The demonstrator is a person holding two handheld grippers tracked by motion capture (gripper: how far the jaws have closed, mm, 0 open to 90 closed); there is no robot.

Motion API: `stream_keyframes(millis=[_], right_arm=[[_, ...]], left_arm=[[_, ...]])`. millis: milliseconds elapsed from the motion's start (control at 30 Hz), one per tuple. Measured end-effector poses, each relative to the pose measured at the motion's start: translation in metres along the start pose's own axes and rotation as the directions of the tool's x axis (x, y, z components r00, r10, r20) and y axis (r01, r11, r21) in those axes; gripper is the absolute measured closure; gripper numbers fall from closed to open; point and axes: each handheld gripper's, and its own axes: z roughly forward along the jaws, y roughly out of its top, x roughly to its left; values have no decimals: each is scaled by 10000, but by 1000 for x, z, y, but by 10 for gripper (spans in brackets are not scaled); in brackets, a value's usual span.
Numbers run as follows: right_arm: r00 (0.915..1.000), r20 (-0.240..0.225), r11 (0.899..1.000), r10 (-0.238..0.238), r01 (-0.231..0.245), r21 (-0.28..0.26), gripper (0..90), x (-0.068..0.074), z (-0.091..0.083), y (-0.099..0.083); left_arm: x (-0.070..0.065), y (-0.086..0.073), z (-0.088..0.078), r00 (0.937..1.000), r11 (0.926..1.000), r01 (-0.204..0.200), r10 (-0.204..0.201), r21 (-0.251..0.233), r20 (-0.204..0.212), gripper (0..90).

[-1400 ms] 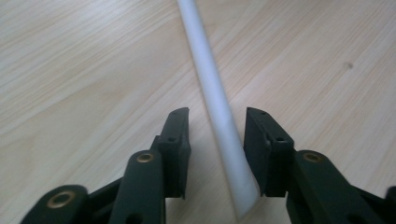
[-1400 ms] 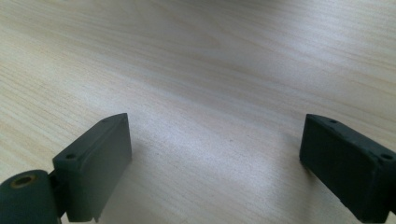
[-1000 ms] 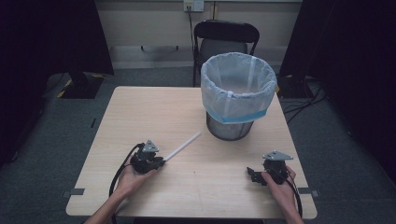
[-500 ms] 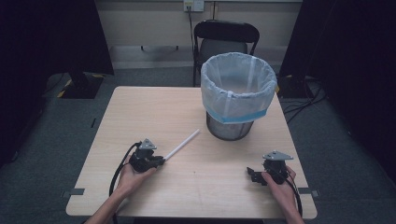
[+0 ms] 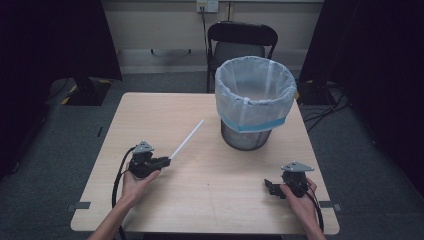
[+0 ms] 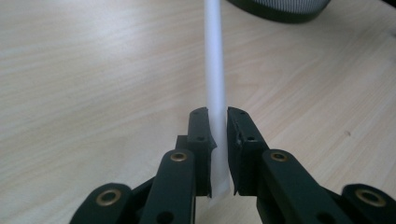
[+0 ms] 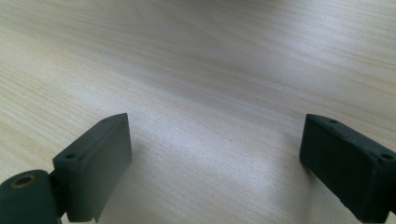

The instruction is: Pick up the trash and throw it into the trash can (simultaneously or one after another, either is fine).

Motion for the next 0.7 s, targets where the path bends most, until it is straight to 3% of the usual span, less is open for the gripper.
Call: stream_keyframes(millis=[267,533,700], right_arm=[[10000,-1,10000,17,-17,-6,84,0,0,0],[10000,0,10000,16,-16,-5,84,0,0,0],[10000,2,10000,14,-14,-7,84,0,0,0]], left_arm=[[-2,9,-10,9999,9966,109,-110,-819,0,809],[-4,20,-9,10000,9958,-76,72,-911,-50,808],[-1,29,-13,10000,9909,81,-87,-1344,-37,809]])
